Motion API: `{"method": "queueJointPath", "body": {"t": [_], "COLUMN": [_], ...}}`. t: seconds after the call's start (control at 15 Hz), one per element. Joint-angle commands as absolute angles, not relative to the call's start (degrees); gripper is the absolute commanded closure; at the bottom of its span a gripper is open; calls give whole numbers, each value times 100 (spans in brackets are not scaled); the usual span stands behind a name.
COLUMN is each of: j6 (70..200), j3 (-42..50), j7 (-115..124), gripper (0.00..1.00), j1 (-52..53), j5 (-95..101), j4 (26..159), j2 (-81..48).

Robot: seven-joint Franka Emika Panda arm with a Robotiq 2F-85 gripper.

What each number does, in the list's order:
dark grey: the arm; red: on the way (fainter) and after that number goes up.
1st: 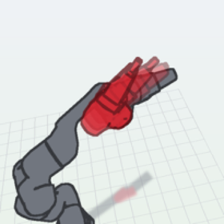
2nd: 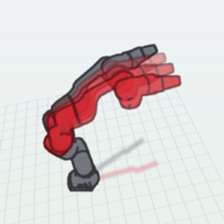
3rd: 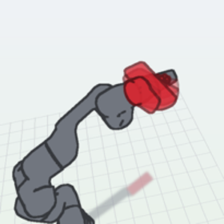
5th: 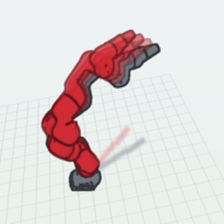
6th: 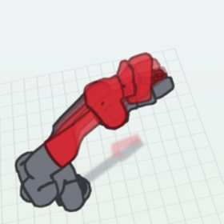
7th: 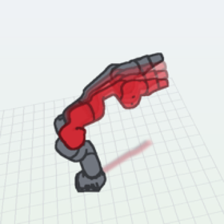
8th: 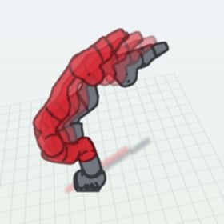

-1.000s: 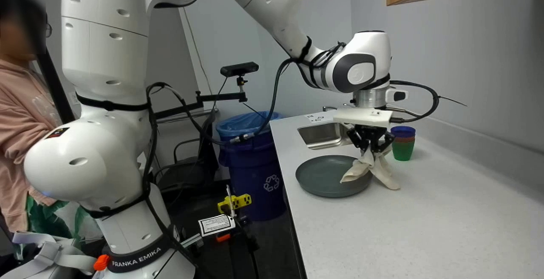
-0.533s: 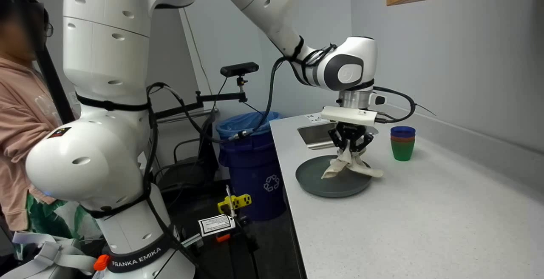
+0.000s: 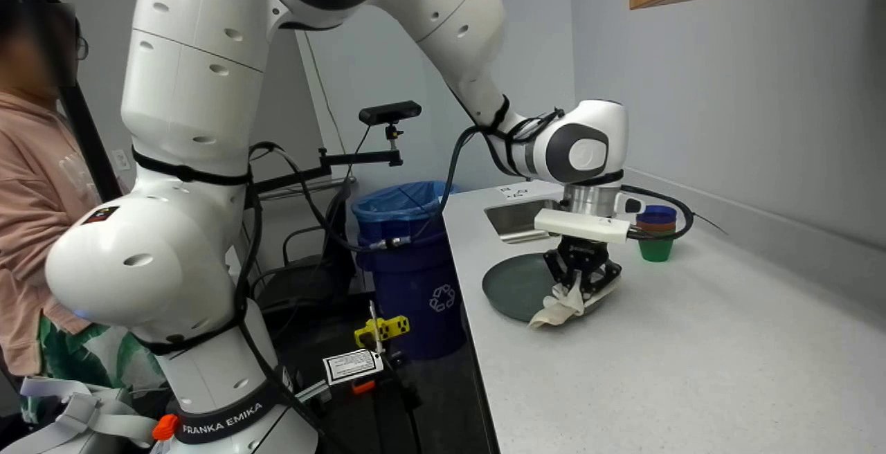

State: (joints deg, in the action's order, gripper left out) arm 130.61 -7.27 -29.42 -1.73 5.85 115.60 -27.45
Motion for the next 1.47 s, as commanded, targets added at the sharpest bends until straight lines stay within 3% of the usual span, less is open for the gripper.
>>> {"method": "queueJointPath", "body": {"t": [0.0,0.6,1.4], "j6": [12907,12810,11388], "j3": [-393,-26,-495], "j7": [-2637,-2212,-2638], "gripper": [96,96,96], "j1": [-120,-70,-156], "j5": [961,1487,1120], "j4": [11352,11553,11479], "j2": [-3046,-2792,-2502]}}
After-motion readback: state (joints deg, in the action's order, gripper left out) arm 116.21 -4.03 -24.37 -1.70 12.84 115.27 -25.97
